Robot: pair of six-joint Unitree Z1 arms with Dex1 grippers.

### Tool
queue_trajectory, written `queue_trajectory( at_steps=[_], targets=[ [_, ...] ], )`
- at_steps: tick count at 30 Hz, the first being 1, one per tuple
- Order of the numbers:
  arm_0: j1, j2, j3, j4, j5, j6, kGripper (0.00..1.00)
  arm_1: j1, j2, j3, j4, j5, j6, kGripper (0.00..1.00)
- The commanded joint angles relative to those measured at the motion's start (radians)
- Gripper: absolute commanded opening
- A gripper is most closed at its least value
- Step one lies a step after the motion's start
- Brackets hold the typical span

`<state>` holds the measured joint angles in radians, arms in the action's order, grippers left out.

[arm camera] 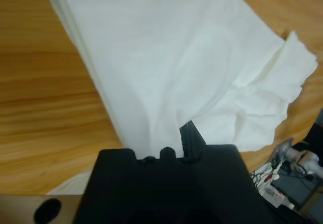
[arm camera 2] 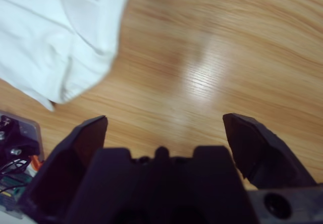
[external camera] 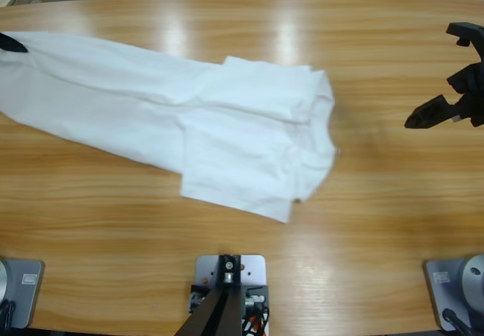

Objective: Fold clothes

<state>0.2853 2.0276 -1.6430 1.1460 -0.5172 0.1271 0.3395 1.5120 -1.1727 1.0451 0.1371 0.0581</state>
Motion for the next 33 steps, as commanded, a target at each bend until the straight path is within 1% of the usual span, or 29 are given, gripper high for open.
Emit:
queue_trajectory(
  at_steps=[1,4,7,11,18,24,27,33],
  targets=[
    [0.067,0.096,-0.180,0.148,0.066,0.005,0.000,-0.018,-0.018,0.031,0.007,-0.005,-0.019,0.938],
    [0.051,0.103,-0.209,0.171,0.063,0.004,0.000,-0.020,-0.018,0.031,0.006,-0.003,-0.023,0.936],
    [-0.004,0.104,-0.247,0.202,0.060,0.003,0.000,-0.020,-0.016,0.032,0.006,0.003,-0.024,0.939],
    [-0.113,0.112,-0.293,0.243,0.052,-0.009,0.000,-0.020,-0.018,0.034,0.006,0.006,-0.026,0.938],
    [-0.326,0.136,-0.326,0.244,-0.022,-0.070,0.000,-0.020,-0.028,0.046,0.000,0.006,-0.027,0.937],
    [-0.499,0.175,-0.398,0.246,-0.064,-0.126,0.000,-0.020,-0.035,0.058,-0.007,0.003,-0.027,0.939],
    [-0.566,0.196,-0.428,0.248,-0.077,-0.144,0.000,-0.021,-0.038,0.062,-0.010,-0.001,-0.027,0.938],
    [-0.680,0.224,-0.429,0.261,-0.088,-0.150,0.000,-0.024,-0.052,0.064,-0.010,-0.001,-0.026,0.939]
  ],
)
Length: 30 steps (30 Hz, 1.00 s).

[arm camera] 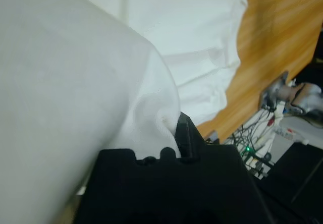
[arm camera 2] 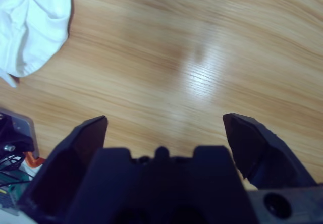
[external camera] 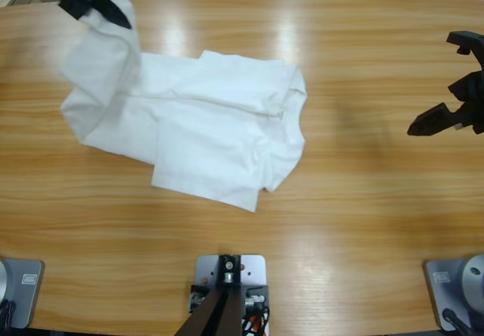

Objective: Fold clothes

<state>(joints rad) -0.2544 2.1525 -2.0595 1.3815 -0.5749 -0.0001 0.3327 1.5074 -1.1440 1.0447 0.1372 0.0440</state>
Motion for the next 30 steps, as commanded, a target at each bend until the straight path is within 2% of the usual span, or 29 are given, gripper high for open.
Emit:
queue_trajectory(
  at_steps=[1,6,12,16,19,30],
  targets=[
    [-0.168,0.106,-0.013,0.028,-0.033,-0.023,0.000,-0.017,-0.047,0.035,-0.009,-0.001,-0.012,0.940],
    [-0.276,0.160,-0.039,0.028,-0.052,-0.031,0.000,-0.017,-0.053,0.036,-0.009,-0.002,-0.012,0.941],
    [-0.377,0.227,-0.202,0.040,-0.066,-0.075,0.000,-0.018,-0.052,0.040,-0.011,-0.002,-0.012,0.938],
    [-0.392,0.310,-0.353,0.095,-0.069,-0.080,0.000,-0.018,-0.056,0.040,-0.011,-0.002,-0.012,0.940],
    [-0.399,0.376,-0.421,0.123,-0.077,-0.075,0.000,-0.018,-0.066,0.042,-0.009,-0.004,-0.012,0.940],
    [-0.465,0.507,-0.536,0.166,-0.115,-0.072,0.000,-0.024,-0.064,0.044,-0.011,-0.008,-0.014,0.941]
  ],
)
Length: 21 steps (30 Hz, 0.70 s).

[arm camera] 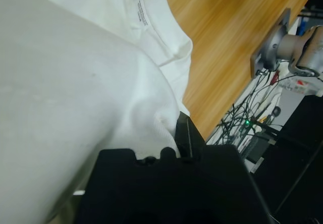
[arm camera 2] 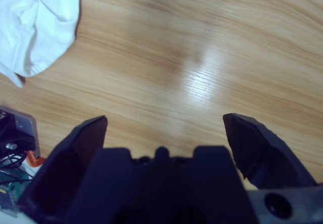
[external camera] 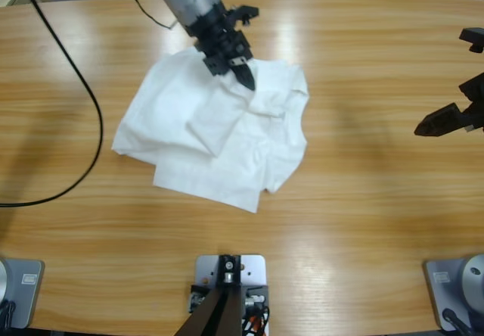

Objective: Fold clothes

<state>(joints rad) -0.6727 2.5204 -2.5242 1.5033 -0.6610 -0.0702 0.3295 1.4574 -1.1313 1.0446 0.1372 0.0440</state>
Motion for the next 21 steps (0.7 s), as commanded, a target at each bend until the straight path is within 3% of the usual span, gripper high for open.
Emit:
queue_trajectory(
  at_steps=[1,2,3,5,7,15,21],
  targets=[
    [-0.048,0.142,-0.085,0.051,-0.029,0.001,0.006,-0.021,-0.012,0.031,-0.011,-0.008,-0.015,0.941],
    [-0.052,0.140,-0.104,0.063,-0.026,0.008,0.457,-0.021,-0.012,0.031,-0.012,-0.007,-0.015,0.941],
    [-0.055,0.139,-0.124,0.074,-0.022,0.016,0.741,-0.022,-0.010,0.031,-0.012,-0.007,-0.016,0.941],
    [-0.063,0.134,-0.166,0.093,-0.009,0.033,0.948,-0.021,-0.007,0.031,-0.014,-0.007,-0.016,0.941],
    [-0.069,0.130,-0.199,0.104,-0.005,0.040,0.996,-0.022,-0.006,0.033,-0.014,-0.005,-0.016,0.941],
    [-0.082,0.124,-0.283,0.154,0.016,0.047,0.996,-0.021,-0.015,0.036,-0.015,-0.002,-0.016,0.941],
    [-0.019,0.009,-0.117,0.158,0.121,0.107,0.996,-0.021,-0.043,0.041,-0.020,-0.002,-0.016,1.000]
  ],
)
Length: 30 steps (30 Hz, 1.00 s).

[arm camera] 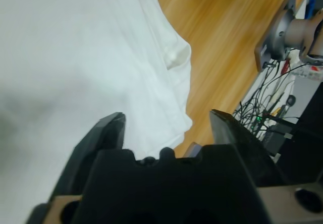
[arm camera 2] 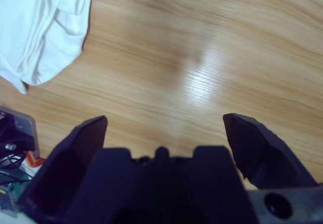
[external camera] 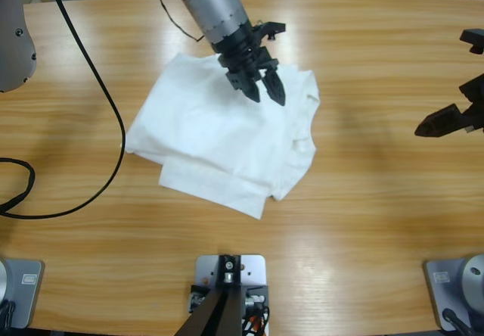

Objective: Fold clothes

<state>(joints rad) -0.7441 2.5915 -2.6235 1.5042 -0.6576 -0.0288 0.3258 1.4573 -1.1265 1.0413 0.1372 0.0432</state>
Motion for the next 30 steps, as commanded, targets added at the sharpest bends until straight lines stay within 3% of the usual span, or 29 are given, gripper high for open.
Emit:
queue_trajectory(
  at_steps=[1,6,8,12,14,20,27,30],
  targets=[
    [0.069,-0.090,0.038,0.156,0.135,0.093,0.996,-0.018,-0.052,0.037,-0.017,-0.001,-0.016,1.000],
    [0.175,-0.236,0.309,0.091,0.140,0.188,0.996,-0.035,-0.106,0.050,-0.033,0.011,-0.014,0.993],
    [0.216,-0.330,0.479,-0.027,0.134,0.190,0.997,-0.037,-0.112,0.053,-0.036,0.022,-0.014,0.991],
    [0.242,-0.540,0.934,-0.347,0.136,0.189,1.000,-0.047,-0.127,0.053,-0.039,0.047,-0.014,0.991],
    [0.242,-0.603,1.090,-0.450,0.159,0.188,1.000,-0.048,-0.127,0.053,-0.043,0.058,-0.015,0.993],
    [0.247,-0.671,1.232,-0.522,0.286,0.205,1.000,-0.048,-0.123,0.063,-0.096,0.068,-0.023,0.996],
    [0.300,-0.685,1.355,-0.627,0.279,0.199,1.000,-0.038,-0.113,0.067,-0.171,0.141,-0.025,0.996],
    [0.308,-0.662,1.376,-0.645,0.278,0.199,1.000,0.032,-0.066,0.064,-0.198,0.172,-0.025,1.000]
  ],
)
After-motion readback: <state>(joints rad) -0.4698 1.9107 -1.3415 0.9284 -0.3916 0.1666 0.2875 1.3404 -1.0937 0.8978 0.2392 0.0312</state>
